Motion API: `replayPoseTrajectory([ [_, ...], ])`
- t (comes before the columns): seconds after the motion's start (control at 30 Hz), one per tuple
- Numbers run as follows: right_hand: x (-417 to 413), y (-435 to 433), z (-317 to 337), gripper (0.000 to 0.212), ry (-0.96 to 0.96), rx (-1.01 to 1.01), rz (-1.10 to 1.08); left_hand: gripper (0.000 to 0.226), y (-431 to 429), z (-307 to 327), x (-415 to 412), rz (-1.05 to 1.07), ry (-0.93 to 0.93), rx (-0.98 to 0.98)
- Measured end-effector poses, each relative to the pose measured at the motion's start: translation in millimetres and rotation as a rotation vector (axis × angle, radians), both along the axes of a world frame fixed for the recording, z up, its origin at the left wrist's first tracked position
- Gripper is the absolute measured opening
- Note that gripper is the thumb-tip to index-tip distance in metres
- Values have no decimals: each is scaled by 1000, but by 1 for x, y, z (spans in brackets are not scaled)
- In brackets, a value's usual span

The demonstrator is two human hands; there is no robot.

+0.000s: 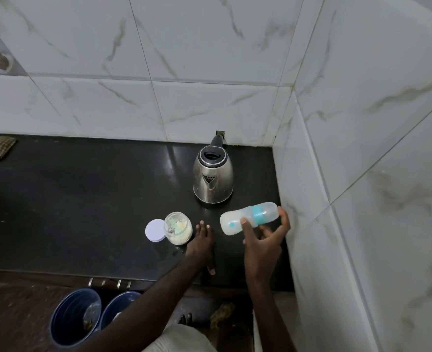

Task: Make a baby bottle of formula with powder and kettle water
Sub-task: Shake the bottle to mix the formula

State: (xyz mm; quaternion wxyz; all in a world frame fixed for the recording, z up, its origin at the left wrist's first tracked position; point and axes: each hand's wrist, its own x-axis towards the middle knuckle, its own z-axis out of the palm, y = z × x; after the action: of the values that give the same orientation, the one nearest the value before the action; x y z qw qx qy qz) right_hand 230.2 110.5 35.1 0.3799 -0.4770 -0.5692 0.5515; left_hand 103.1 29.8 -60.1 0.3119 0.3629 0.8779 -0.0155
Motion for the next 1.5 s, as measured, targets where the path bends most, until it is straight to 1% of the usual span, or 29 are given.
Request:
replayPoseTrajectory([
  [0.03, 1, -1, 0, 87, -1, 5, -8, 156, 0, -2, -1, 0, 4, -2],
  [0.07, 1, -4, 0, 88, -27, 9, 38, 155, -1, -2, -1, 6, 2, 5],
  [0.13, 2, -10, -8, 89, -137, 27, 220, 147, -3, -1, -1, -51, 27, -11],
  [0.17, 4, -12, -13, 90, -177, 47, 279, 143, -4, 1, -1, -85, 44, -17],
  [0.2, 5, -12, -14, 89, -181, 64, 296, 140, -4, 0, -1, -74, 35, -9],
  [0.27, 6, -6, -10, 88, -113, 39, 216, 147, -4, -1, -1, -8, 8, 18],
  [0.33, 5, 1, -5, 87, -18, -6, 86, 156, -2, 0, 0, 4, 1, 21],
  [0.37, 4, 0, -3, 86, -1, -1, 56, 157, -1, -1, 1, -2, 7, 15],
  [0.4, 4, -3, -3, 87, -16, 13, 68, 157, -1, -3, 0, -2, 0, 4],
  [0.5, 4, -9, -12, 87, -155, 63, 292, 154, 0, -6, -2, -83, 40, -52],
  [0.53, 5, -8, -13, 87, -167, 73, 308, 155, 0, -5, -1, -65, 34, -56],
  [0.57, 5, -5, -12, 87, -154, 73, 277, 156, -1, -4, 0, -31, 25, -49],
  [0.67, 3, 6, -5, 85, -41, 44, 56, 156, 0, 1, 2, 26, 0, 10],
  [0.7, 3, 7, -4, 85, -28, 41, 34, 156, 1, 0, 2, 21, 3, 4],
  [0.73, 2, 7, -6, 85, -42, 42, 70, 158, 1, 0, 2, 32, -5, 0],
  [0.8, -1, 8, -11, 86, -146, 43, 285, 161, 1, -2, 1, -6, 7, -44],
  [0.83, -1, 10, -15, 86, -194, 58, 357, 162, 1, -3, 0, -15, 7, -53],
  [0.87, 0, 12, -15, 86, -207, 76, 363, 161, 1, -2, 1, -10, 3, -50],
  [0.9, 0, 15, -12, 84, -179, 77, 315, 160, 0, -2, 2, 0, 4, -38],
  [0.97, -2, 19, -4, 83, -84, 28, 134, 158, -1, 0, 2, 8, 12, 0],
  [1.03, -2, 19, -4, 83, -50, 9, 53, 158, -1, 0, 1, 6, 7, 8],
  [1.07, -3, 17, -6, 84, -75, 18, 89, 158, -1, 0, 1, 10, 5, 4],
  [1.17, -2, 12, -17, 86, -196, 32, 349, 159, 0, -1, 1, -23, 33, -37],
  [1.2, -2, 12, -18, 86, -206, 44, 371, 159, 0, -2, 1, -32, 43, -46],
  [1.23, -2, 12, -15, 86, -193, 44, 343, 160, 0, -2, 1, -30, 43, -48],
  [1.37, -7, 17, -5, 85, -63, -14, 32, 158, 0, 1, 2, 5, 28, -4],
  [1.4, -8, 16, -5, 85, -70, -6, 30, 157, 0, 1, 2, 4, 30, 2],
  [1.43, -8, 14, -7, 85, -101, 4, 89, 155, 0, 3, 2, 1, 32, 5],
  [1.5, -9, 11, -12, 86, -202, 28, 288, 151, -1, 7, 4, -24, 27, -4],
])
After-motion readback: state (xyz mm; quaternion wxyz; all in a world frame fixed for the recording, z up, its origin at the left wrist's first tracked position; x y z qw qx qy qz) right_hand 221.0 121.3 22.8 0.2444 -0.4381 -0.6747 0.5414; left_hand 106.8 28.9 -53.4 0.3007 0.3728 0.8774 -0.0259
